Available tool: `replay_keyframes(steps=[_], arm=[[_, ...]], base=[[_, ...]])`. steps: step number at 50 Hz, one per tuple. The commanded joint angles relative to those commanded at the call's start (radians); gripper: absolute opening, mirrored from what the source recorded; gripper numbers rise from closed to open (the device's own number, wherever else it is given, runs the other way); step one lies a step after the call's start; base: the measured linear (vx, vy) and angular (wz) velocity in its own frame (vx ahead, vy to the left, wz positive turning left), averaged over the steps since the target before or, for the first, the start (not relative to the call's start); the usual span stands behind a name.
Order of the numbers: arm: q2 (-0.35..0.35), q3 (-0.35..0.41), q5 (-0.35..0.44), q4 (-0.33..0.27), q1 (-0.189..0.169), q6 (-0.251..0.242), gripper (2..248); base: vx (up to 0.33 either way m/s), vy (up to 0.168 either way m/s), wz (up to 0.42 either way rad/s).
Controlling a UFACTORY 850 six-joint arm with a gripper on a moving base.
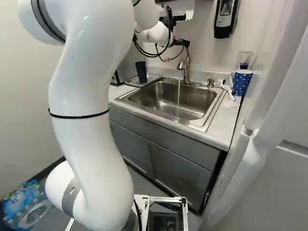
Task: Rinse the cup and place it in the tray
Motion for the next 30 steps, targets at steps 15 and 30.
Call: replay_keyframes(steps=[15, 30], arm=[[0.0, 0.0, -0.015, 0.0, 0.0, 0.0, 247], [0.002, 0.002, -0.019, 0.0, 0.003, 0.0, 247]], base=[[0.0, 0.0, 0.0], [0.0, 0.0, 0.0]])
